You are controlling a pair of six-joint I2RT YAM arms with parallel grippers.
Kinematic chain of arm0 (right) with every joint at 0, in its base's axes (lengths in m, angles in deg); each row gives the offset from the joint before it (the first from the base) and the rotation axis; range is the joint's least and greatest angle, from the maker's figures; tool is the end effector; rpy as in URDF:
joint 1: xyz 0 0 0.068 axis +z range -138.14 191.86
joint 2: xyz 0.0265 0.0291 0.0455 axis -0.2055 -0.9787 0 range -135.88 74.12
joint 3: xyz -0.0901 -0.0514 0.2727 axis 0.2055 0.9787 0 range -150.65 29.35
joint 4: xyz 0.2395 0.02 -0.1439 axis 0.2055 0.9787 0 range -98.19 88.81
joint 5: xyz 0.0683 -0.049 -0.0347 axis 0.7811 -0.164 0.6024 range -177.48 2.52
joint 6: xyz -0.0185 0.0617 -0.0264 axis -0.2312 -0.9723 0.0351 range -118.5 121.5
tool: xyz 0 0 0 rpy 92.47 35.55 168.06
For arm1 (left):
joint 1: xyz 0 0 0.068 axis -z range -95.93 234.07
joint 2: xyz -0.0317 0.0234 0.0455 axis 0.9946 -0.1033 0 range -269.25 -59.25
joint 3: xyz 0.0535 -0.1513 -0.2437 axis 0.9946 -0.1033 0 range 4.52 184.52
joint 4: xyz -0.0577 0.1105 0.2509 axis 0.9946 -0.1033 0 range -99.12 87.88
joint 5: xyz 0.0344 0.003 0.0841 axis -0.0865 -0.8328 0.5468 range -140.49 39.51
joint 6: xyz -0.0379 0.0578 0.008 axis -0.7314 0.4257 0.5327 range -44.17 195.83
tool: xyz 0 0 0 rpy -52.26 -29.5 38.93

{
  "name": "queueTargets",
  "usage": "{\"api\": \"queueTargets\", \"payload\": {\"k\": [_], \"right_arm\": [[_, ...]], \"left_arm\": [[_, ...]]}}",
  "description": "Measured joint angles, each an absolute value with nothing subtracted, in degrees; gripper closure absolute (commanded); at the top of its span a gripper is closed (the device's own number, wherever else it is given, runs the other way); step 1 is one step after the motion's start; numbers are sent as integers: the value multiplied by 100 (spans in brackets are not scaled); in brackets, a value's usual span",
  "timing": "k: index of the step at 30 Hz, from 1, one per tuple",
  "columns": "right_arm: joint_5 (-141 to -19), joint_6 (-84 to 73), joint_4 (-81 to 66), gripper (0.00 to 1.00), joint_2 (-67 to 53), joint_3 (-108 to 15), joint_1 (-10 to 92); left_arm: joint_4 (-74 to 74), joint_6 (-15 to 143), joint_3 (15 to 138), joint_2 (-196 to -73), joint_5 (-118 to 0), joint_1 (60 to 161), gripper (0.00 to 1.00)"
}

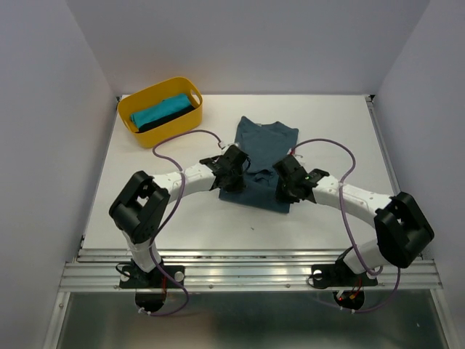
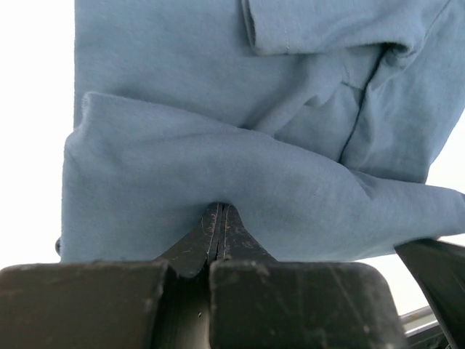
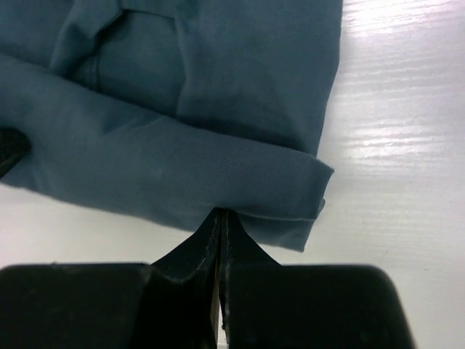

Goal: Roll the t-shirts
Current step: Roll the T-shirt to the center of the board.

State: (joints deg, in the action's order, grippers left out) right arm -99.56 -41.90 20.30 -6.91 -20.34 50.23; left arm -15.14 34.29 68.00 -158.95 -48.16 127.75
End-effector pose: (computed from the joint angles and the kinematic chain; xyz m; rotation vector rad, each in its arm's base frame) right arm 0.2412 0.1758 0.1952 0.1879 2.5921 0.2506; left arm 0.2924 -0.2761 0.1861 0.0281 2.5267 -0.5978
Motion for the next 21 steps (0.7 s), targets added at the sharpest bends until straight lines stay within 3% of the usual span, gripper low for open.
{"api": "queueTargets", "payload": {"k": [12,21], "right_arm": [[-10100,-3936,1659,99,-1673,-2270,4632],[-9742,-3870,1635,99,-1249,-2292,4686]], "left_arm": [[-1479,3547,6761,-15895,-4787,12559,100],[-1844,3798,6606,-15681,-4722,12334,100]]}}
